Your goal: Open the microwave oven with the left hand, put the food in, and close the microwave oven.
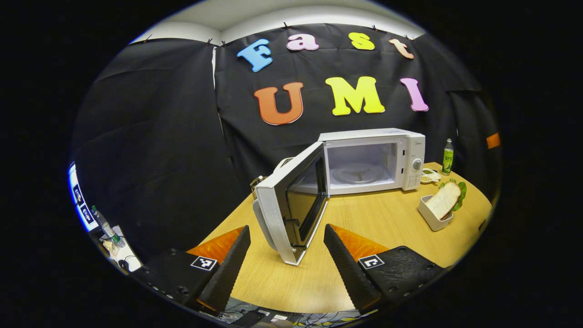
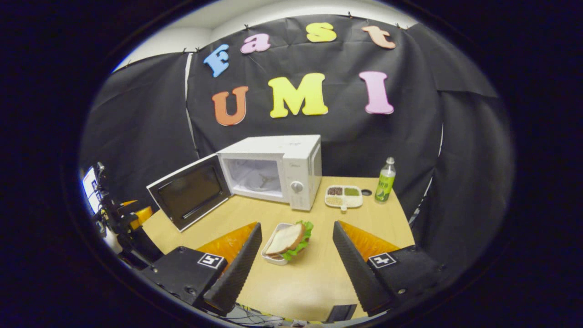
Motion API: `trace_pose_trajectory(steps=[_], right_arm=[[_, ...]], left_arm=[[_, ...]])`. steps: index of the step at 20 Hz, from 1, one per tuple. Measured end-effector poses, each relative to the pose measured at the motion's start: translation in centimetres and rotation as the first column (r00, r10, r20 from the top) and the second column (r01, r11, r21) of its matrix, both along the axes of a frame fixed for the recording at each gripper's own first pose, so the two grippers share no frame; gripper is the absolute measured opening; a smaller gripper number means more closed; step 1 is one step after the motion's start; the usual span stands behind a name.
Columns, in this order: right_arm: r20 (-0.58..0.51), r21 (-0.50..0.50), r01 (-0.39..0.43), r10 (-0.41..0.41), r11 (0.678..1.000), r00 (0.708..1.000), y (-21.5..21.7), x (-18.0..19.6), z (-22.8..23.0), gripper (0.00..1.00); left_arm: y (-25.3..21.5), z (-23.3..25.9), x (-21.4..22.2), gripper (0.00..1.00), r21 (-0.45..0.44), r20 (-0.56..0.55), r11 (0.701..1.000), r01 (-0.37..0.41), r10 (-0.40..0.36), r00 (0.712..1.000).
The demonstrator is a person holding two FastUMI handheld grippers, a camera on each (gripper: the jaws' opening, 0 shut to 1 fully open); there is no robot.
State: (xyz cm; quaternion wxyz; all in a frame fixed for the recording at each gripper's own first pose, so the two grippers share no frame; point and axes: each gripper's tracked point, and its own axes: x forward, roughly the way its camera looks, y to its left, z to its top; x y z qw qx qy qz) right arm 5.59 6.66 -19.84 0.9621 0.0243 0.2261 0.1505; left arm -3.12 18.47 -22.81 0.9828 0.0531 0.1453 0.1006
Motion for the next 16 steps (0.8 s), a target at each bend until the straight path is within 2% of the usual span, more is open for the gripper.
trace_pose_trajectory(steps=[1, 2, 7, 10, 12, 13, 14, 16], right_arm=[[-0.037, 0.014, -0.015, 0.016, 1.0, 0.999, 0.1, 0.9, -1.4, 0.99], [-0.07, 0.049, -0.032, 0.035, 0.998, 0.997, 0.2, 1.8, -2.7, 0.94], [-0.235, 0.145, -0.088, 0.12, 0.986, 0.965, 0.9, 7.2, -9.4, 0.92], [-0.342, 0.264, -0.112, 0.201, 0.958, 0.918, 2.8, 9.3, -11.9, 0.87], [-0.398, 0.305, -0.124, 0.245, 0.944, 0.884, 3.7, 10.1, -13.3, 0.84], [-0.42, 0.32, -0.122, 0.256, 0.94, 0.871, 3.9, 10.5, -13.8, 0.72], [-0.443, 0.34, -0.119, 0.27, 0.933, 0.855, 4.1, 10.8, -14.0, 0.82], [-0.481, 0.408, -0.104, 0.31, 0.907, 0.82, 4.9, 10.8, -14.0, 0.77]], left_arm=[[-0.7, 0.5, 0.0, 0.97, 0.002, 0.001, 1.0, -0.001, 0.001, 1.0], [-1.2, 0.9, 0.1, 0.97, 0.007, 0.005, 1.0, -0.004, 0.004, 1.0], [-3.7, 4.4, 1.2, 0.96, 0.006, 0.022, 0.998, -0.056, 0.055, 0.998], [-5.6, 5.8, 2.1, 0.96, 0.022, 0.019, 0.997, -0.071, 0.07, 0.997], [-6.7, 6.6, 2.4, 0.96, 0.025, 0.014, 0.996, -0.084, 0.083, 0.996], [-7.4, 7.0, 2.5, 0.96, 0.021, 0.019, 0.996, -0.087, 0.087, 0.996], [-7.8, 7.4, 2.8, 0.96, 0.018, 0.024, 0.996, -0.092, 0.092, 0.995], [-8.9, 7.8, 2.7, 0.96, 0.008, 0.024, 0.995, -0.098, 0.098, 0.995]])
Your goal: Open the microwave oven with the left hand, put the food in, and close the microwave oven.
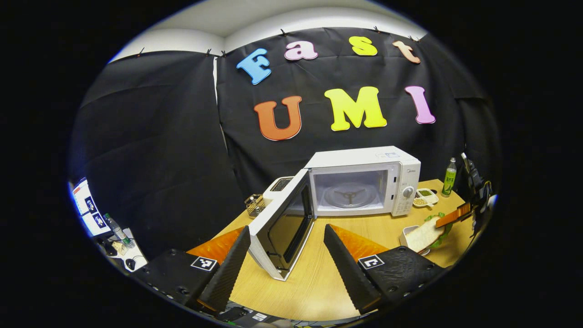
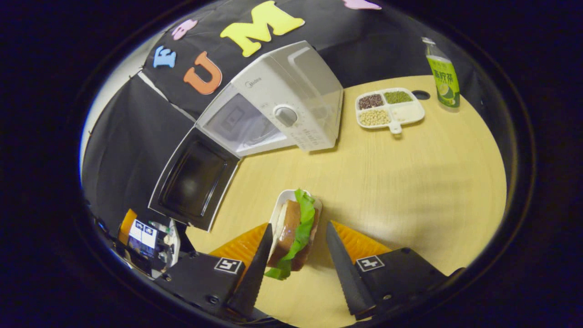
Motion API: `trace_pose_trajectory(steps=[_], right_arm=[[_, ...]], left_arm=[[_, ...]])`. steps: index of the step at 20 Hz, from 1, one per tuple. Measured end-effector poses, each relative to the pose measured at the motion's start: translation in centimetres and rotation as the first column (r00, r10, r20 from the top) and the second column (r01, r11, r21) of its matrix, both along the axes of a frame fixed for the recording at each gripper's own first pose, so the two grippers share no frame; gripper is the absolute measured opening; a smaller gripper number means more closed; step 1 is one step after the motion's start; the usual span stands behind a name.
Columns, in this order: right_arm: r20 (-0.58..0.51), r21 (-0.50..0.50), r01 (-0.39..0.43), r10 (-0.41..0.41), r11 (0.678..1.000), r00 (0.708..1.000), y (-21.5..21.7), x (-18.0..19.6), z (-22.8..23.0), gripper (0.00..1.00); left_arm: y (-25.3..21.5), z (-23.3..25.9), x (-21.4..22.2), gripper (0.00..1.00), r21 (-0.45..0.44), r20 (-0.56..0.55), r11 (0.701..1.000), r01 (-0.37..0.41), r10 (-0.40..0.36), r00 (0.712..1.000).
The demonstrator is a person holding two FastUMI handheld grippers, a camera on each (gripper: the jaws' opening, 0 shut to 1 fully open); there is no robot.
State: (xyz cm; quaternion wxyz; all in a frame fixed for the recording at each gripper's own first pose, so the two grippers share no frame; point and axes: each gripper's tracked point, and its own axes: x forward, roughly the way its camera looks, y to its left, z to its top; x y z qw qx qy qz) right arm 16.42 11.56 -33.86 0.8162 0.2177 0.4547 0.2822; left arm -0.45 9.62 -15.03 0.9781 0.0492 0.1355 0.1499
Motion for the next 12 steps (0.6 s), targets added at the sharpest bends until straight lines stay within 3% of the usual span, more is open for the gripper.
trace_pose_trajectory(steps=[1, 2, 4, 5, 6, 7, 8, 10, 11, 12], right_arm=[[-0.04, 0.034, 0.004, -0.003, 0.999, 0.999, 0.4, -0.1, 0.0, 0.73], [-0.075, 0.061, 0.006, -0.001, 0.998, 0.997, 0.6, 0.0, 0.0, 0.52], [-0.122, 0.081, 0.022, -0.012, 0.996, 0.992, 0.4, 0.3, -0.1, 0.38], [-0.141, 0.092, 0.029, -0.016, 0.995, 0.99, 0.3, 0.2, -0.1, 0.36], [-0.169, 0.102, 0.035, -0.018, 0.994, 0.986, 0.3, 0.0, -0.1, 0.44], [-0.189, 0.117, 0.05, -0.028, 0.992, 0.982, 0.5, 0.1, 0.1, 0.43], [-0.198, 0.13, 0.064, -0.037, 0.99, 0.98, 0.5, 0.2, 0.3, 0.32], [-0.18, 0.144, 0.064, -0.038, 0.987, 0.983, 0.4, 0.2, 1.5, 0.3], [-0.164, 0.156, 0.063, -0.037, 0.986, 0.986, 0.4, 0.0, 2.7, 0.38], [-0.151, 0.175, 0.065, -0.039, 0.982, 0.988, 0.6, 0.0, 3.9, 0.37]], left_arm=[[-0.3, 0.3, -0.1, 0.96, 0.001, 0.003, 1.0, 0.0, 0.0, 1.0], [-0.4, 0.4, -0.2, 0.96, 0.008, 0.003, 1.0, -0.002, 0.002, 1.0], [-0.5, 0.5, -0.6, 0.96, 0.018, -0.002, 1.0, -0.01, 0.01, 1.0], [-0.4, 0.6, -0.8, 0.96, 0.02, -0.002, 1.0, -0.014, 0.014, 1.0], [-0.2, 0.5, -0.9, 0.96, 0.021, -0.005, 1.0, -0.021, 0.021, 1.0], [0.1, 0.5, -1.0, 0.96, 0.02, -0.004, 0.999, -0.027, 0.027, 1.0], [0.3, 0.4, -1.1, 0.97, 0.016, -0.005, 0.999, -0.035, 0.035, 0.999], [0.7, 0.5, -1.5, 0.96, 0.009, -0.001, 0.999, -0.038, 0.038, 0.999], [0.8, 0.6, -1.7, 0.96, 0.007, 0.0, 0.999, -0.034, 0.034, 0.999], [1.0, 0.5, -1.9, 0.96, 0.009, 0.0, 1.0, -0.028, 0.028, 1.0]])
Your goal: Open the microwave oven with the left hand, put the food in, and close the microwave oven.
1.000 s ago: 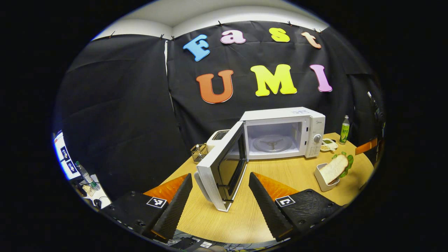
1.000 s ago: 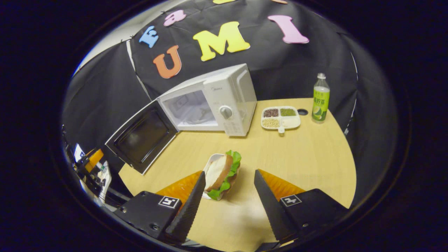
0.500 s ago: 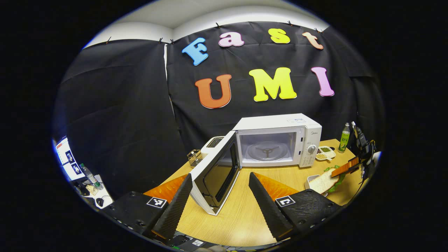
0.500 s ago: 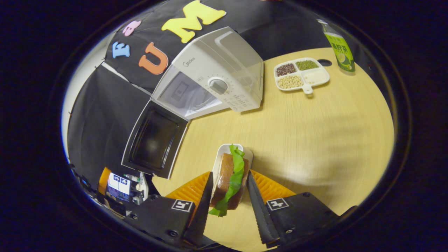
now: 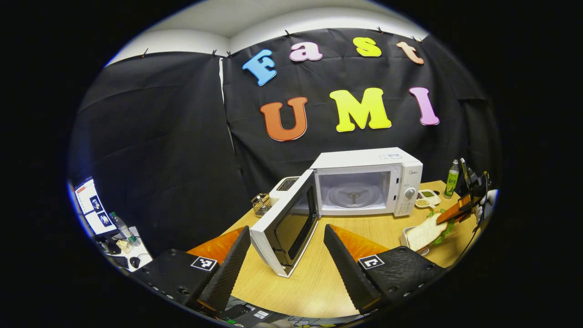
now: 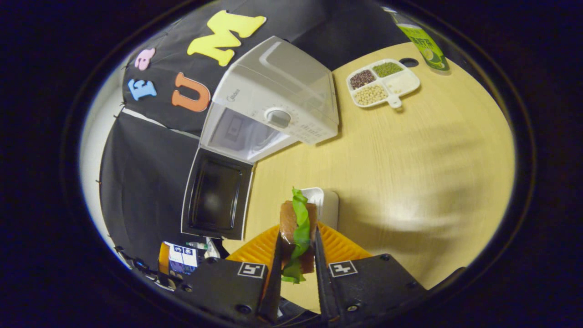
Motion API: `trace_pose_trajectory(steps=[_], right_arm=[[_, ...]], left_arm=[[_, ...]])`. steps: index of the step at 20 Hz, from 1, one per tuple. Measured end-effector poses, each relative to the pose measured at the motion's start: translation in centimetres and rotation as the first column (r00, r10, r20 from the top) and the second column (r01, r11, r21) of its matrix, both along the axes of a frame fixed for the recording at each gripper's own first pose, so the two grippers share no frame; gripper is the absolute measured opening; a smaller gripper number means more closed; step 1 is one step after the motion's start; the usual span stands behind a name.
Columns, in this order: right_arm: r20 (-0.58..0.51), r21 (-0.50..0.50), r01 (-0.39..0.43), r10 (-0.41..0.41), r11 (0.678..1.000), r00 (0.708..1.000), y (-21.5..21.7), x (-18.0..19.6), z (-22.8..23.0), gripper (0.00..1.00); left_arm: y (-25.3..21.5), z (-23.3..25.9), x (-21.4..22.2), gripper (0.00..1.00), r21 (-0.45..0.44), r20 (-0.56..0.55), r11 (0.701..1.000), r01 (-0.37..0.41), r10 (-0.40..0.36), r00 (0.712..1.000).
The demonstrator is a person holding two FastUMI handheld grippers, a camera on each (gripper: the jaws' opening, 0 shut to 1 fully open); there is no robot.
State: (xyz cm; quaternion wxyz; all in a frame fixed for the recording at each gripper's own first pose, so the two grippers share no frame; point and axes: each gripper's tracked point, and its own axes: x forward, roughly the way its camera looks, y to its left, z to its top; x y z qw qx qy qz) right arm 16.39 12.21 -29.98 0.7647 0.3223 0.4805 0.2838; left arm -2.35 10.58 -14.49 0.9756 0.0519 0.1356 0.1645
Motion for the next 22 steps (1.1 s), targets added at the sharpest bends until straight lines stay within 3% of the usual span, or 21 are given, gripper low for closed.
trace_pose_trajectory(steps=[2, 3, 4, 5, 7, 8, 11, 14, 18, 22], right_arm=[[0.029, 0.041, 0.021, -0.022, 0.999, 0.999, 0.8, 0.1, 2.3, 0.36], [0.048, 0.061, 0.029, -0.032, 0.998, 0.998, 1.5, 0.1, 3.7, 0.27], [0.074, 0.077, 0.034, -0.04, 0.996, 0.996, 2.4, 0.1, 5.0, 0.35], [0.099, 0.085, 0.047, -0.056, 0.995, 0.993, 3.2, 0.2, 6.2, 0.27], [0.154, 0.102, 0.098, -0.113, 0.99, 0.982, 5.1, 0.6, 8.6, 0.26], [0.181, 0.118, 0.129, -0.149, 0.985, 0.972, 6.2, 1.1, 9.7, 0.34], [0.242, 0.172, 0.267, -0.303, 0.948, 0.922, 9.4, 3.0, 11.9, 0.34], [0.272, 0.215, 0.417, -0.464, 0.883, 0.843, 12.8, 5.5, 11.9, 0.34], [0.238, 0.334, 0.564, -0.646, 0.755, 0.725, 17.4, 9.4, 10.8, 0.34], [0.133, 0.388, 0.645, -0.733, 0.658, 0.667, 21.3, 13.4, 7.2, 0.34]], left_arm=[[0.3, 0.3, -0.3, 0.97, 0.006, 0.003, 1.0, 0.02, -0.02, 1.0], [0.5, 0.5, -0.4, 0.97, 0.01, 0.008, 0.999, 0.035, -0.036, 0.999], [0.7, 0.6, -0.6, 0.96, 0.01, 0.01, 0.999, 0.051, -0.051, 0.999], [0.9, 0.8, -0.5, 0.97, 0.008, 0.016, 0.998, 0.066, -0.066, 0.998], [1.3, 0.8, -0.4, 0.97, -0.012, 0.022, 0.995, 0.098, -0.098, 0.995], [1.5, 1.0, -0.4, 0.96, -0.021, 0.026, 0.993, 0.115, -0.114, 0.993], [2.4, 1.0, -0.6, 0.96, -0.032, 0.026, 0.984, 0.174, -0.173, 0.985], [3.7, 1.3, -0.7, 0.96, -0.02, 0.026, 0.972, 0.233, -0.233, 0.972], [5.7, 1.2, -0.4, 0.96, 0.008, 0.02, 0.958, 0.286, -0.286, 0.958], [7.3, 0.8, 0.2, 0.96, 0.029, 0.014, 0.948, 0.317, -0.318, 0.948]])
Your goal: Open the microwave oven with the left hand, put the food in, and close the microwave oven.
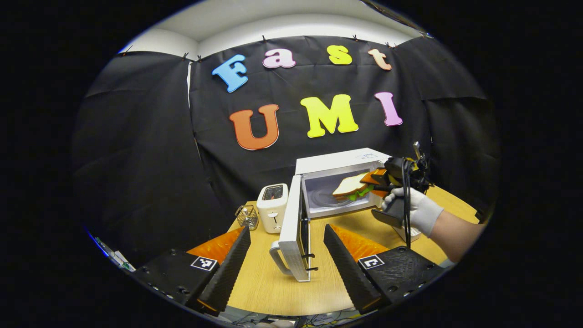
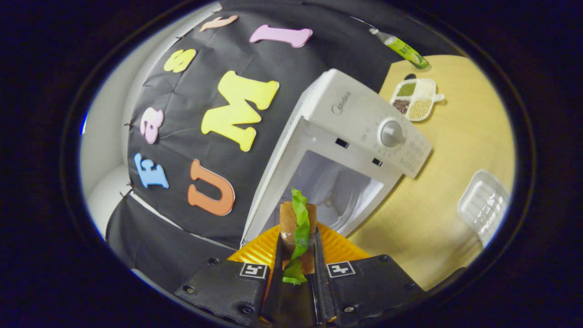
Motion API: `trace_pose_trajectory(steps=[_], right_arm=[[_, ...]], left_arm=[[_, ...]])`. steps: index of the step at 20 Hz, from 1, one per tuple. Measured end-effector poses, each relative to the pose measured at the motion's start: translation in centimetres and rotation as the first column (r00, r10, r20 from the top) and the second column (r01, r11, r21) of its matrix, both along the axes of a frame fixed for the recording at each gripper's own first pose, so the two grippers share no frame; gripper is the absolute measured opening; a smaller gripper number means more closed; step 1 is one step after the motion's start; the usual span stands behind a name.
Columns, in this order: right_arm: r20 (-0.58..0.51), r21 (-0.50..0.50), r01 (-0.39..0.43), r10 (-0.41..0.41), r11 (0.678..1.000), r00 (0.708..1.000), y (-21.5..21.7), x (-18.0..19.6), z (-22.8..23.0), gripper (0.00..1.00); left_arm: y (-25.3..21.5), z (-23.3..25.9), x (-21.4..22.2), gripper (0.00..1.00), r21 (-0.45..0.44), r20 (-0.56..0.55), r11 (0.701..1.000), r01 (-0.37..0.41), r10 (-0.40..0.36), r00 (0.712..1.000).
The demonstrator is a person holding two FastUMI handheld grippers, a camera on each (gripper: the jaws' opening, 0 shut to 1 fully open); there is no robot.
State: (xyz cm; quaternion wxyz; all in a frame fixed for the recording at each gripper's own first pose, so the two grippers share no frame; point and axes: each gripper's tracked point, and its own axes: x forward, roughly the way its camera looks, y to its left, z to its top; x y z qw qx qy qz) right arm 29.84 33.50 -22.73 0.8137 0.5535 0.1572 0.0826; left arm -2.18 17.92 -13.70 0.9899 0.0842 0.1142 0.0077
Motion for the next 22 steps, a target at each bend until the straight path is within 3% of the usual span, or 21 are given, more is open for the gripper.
trace_pose_trajectory(steps=[4, 8, 11, 13, 16, 17, 18, 19, 22], right_arm=[[0.006, -0.015, 0.136, -0.136, 0.991, 0.991, 1.3, 5.7, -2.7, 0.34], [0.005, -0.046, 0.156, -0.156, 0.987, 0.988, 3.8, 10.1, -4.3, 0.34], [0.022, -0.214, 0.163, -0.162, 0.963, 0.986, 4.9, 12.1, -5.9, 0.34], [0.047, -0.265, 0.175, -0.169, 0.948, 0.985, 5.2, 12.5, -6.0, 0.35], [0.039, -0.354, 0.165, -0.162, 0.92, 0.986, 4.9, 12.9, -6.9, 0.44], [0.037, -0.39, 0.164, -0.162, 0.906, 0.986, 4.5, 13.0, -7.0, 0.36], [0.042, -0.432, 0.165, -0.164, 0.887, 0.986, 4.0, 13.1, -7.1, 0.51], [0.045, -0.473, 0.17, -0.169, 0.865, 0.985, 3.5, 12.9, -7.0, 0.52], [0.095, -0.57, 0.208, -0.187, 0.795, 0.978, 2.0, 12.6, -5.9, 0.78]], left_arm=[[1.1, -0.6, 1.1, 0.96, 0.01, -0.008, 1.0, 0.012, -0.012, 1.0], [1.9, -1.9, 1.7, 0.97, 0.001, -0.026, 1.0, 0.003, -0.003, 1.0], [3.0, -3.2, 2.0, 0.96, -0.004, -0.054, 1.0, -0.02, 0.02, 0.998], [3.3, -3.5, 2.1, 0.97, -0.02, -0.064, 0.999, -0.032, 0.03, 0.997], [3.7, -3.3, 2.3, 0.97, -0.017, -0.052, 0.999, -0.034, 0.033, 0.998], [3.9, -3.1, 2.3, 0.97, -0.018, -0.044, 0.999, -0.033, 0.032, 0.998], [4.0, -3.2, 2.4, 0.96, -0.02, -0.046, 0.999, -0.033, 0.032, 0.998], [4.1, -3.4, 2.5, 0.96, -0.019, -0.046, 0.999, -0.034, 0.033, 0.998], [4.2, -3.4, 2.6, 0.97, -0.025, -0.043, 0.999, -0.031, 0.03, 0.999]])
